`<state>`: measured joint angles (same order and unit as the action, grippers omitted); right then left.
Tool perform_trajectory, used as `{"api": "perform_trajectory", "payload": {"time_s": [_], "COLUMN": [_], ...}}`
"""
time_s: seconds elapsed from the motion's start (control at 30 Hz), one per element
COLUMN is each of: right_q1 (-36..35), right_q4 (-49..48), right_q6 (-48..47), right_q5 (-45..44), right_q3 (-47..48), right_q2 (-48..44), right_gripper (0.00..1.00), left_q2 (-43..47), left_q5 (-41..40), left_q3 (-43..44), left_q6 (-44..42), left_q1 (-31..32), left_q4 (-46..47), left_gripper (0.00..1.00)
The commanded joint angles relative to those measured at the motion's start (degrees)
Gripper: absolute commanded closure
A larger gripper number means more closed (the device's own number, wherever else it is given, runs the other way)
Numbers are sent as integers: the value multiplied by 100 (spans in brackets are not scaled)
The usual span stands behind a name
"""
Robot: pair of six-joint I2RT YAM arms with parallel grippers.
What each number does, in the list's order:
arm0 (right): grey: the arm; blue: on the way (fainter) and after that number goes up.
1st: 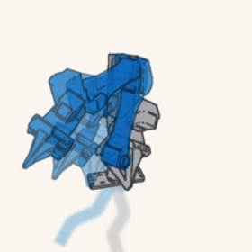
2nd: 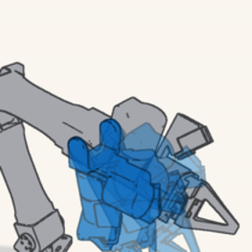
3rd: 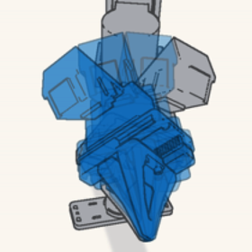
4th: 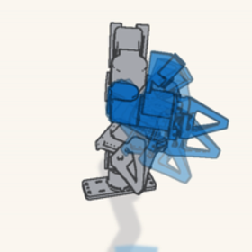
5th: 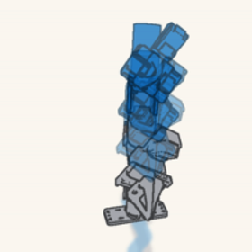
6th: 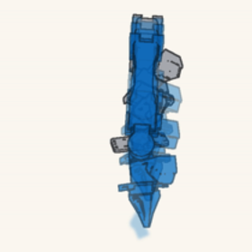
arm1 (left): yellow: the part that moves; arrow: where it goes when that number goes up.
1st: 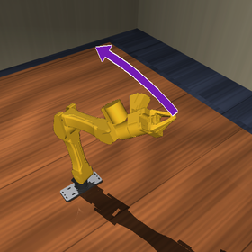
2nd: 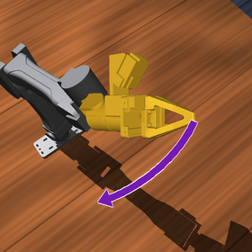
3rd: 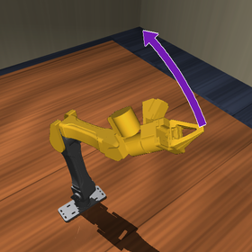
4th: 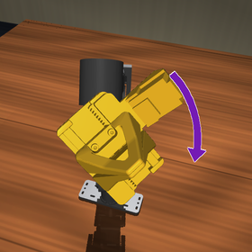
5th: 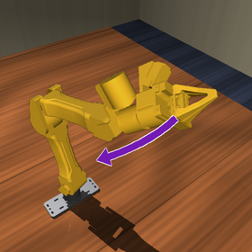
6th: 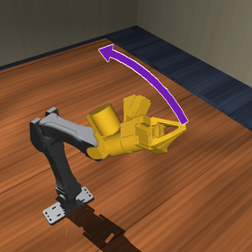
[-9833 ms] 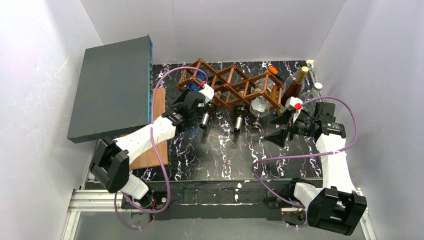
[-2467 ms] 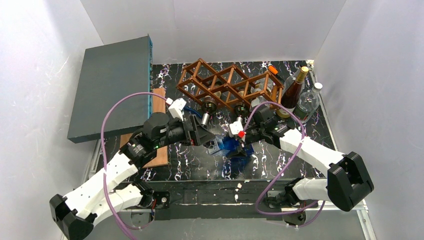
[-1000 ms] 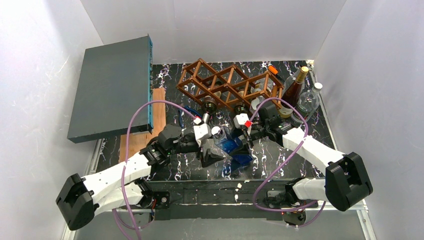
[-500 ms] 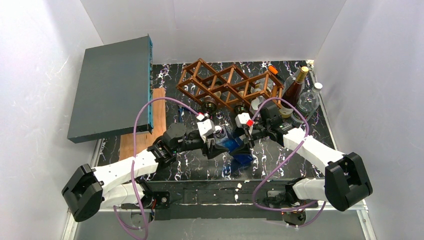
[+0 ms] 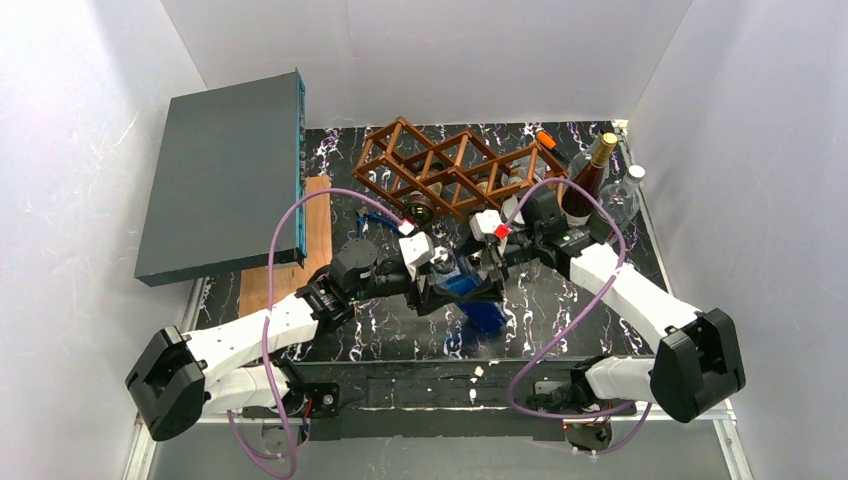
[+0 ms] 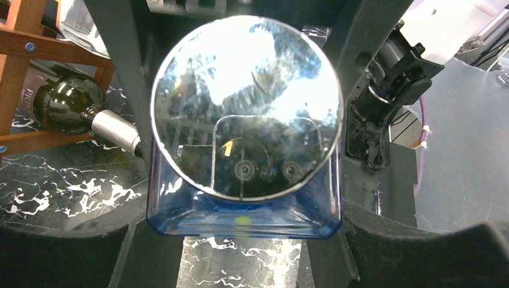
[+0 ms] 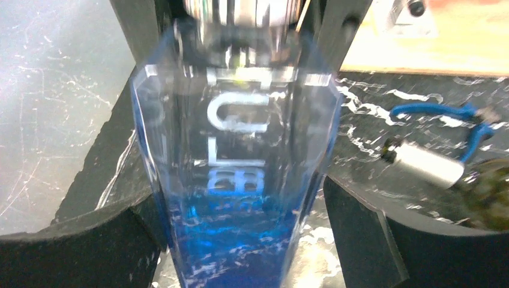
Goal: Take the wine bottle off the wine rack
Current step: Pick up the wine bottle from the wine rack.
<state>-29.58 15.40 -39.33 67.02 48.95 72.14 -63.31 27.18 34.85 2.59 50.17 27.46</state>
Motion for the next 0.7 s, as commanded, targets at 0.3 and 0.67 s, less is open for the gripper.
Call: {"api": "perform_trajectory", "payload": {"time_s": [0.3, 0.67], "right_q1": [-78, -325], "right_q4": [2167, 2347], "right_q6": [-432, -164], "right_q5": [-224, -600], "right_q3": [1935, 2250], "right_q2": [286, 343], "right_gripper": [2, 6], "left_q2": [26, -56], "left_q5": [193, 152], "left_q3": [843, 1073], "left_q6": [-17, -48], "left_q1": [45, 37], "left_q4": [-614, -951], "left_gripper": [100, 100]}}
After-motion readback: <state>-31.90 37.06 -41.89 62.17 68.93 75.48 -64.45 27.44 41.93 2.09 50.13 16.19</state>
